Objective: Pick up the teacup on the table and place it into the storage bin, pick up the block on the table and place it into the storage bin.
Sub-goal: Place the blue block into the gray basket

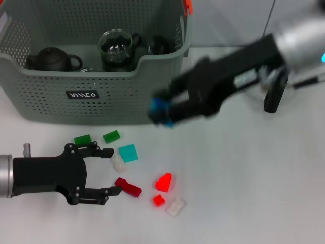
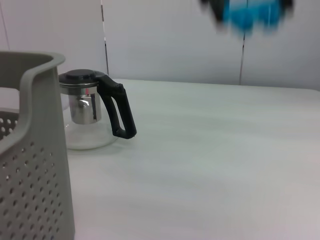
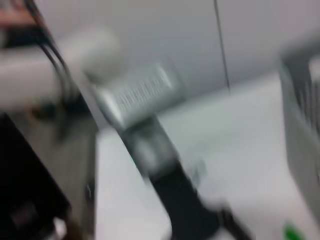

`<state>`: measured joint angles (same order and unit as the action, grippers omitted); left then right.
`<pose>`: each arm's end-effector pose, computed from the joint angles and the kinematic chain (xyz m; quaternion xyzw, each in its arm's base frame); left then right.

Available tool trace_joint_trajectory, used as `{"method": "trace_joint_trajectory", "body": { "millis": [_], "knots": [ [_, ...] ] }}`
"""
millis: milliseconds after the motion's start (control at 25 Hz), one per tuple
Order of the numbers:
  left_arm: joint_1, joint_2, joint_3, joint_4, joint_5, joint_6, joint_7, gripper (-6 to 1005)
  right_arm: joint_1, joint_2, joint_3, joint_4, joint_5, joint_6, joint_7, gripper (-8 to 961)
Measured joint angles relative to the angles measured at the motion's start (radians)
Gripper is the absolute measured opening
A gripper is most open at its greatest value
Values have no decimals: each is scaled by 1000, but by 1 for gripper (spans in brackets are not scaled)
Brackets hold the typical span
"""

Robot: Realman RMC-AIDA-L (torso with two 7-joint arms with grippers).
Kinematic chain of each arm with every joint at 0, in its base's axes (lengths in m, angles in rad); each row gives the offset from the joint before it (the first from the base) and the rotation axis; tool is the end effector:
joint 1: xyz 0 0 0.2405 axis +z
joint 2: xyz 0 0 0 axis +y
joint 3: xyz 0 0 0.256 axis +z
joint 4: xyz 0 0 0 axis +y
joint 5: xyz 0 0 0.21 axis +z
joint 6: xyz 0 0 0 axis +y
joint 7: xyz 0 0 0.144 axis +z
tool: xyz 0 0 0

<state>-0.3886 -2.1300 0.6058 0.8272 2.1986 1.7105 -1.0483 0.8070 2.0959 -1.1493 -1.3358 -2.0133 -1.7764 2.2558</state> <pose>-0.2975 0.2754 0.0060 -0.9742 -0.0768 -0.1669 0.1314 0.0520 0.3428 0.0183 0.9874 -0.1305 -0.0828 0.0351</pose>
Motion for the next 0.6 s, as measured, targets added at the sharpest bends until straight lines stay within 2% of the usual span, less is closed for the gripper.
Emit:
{"method": "trace_joint_trajectory", "body": {
  "millis": [120, 200, 400, 600],
  "knots": [
    [-3, 1, 0, 0, -2, 1, 0, 844, 47, 0, 125, 8, 75, -13, -22, 428],
    [-5, 1, 0, 0, -2, 1, 0, 843, 79, -2, 159, 40, 93, 58, -35, 429],
    [-11, 1, 0, -1, -1, -1, 1, 843, 186, -15, 110, 237, 37, 337, -81, 429],
    [-13, 2, 0, -1, -3, -1, -3, 843, 342, -6, 35, 512, -124, 660, -92, 428]
  ]
}}
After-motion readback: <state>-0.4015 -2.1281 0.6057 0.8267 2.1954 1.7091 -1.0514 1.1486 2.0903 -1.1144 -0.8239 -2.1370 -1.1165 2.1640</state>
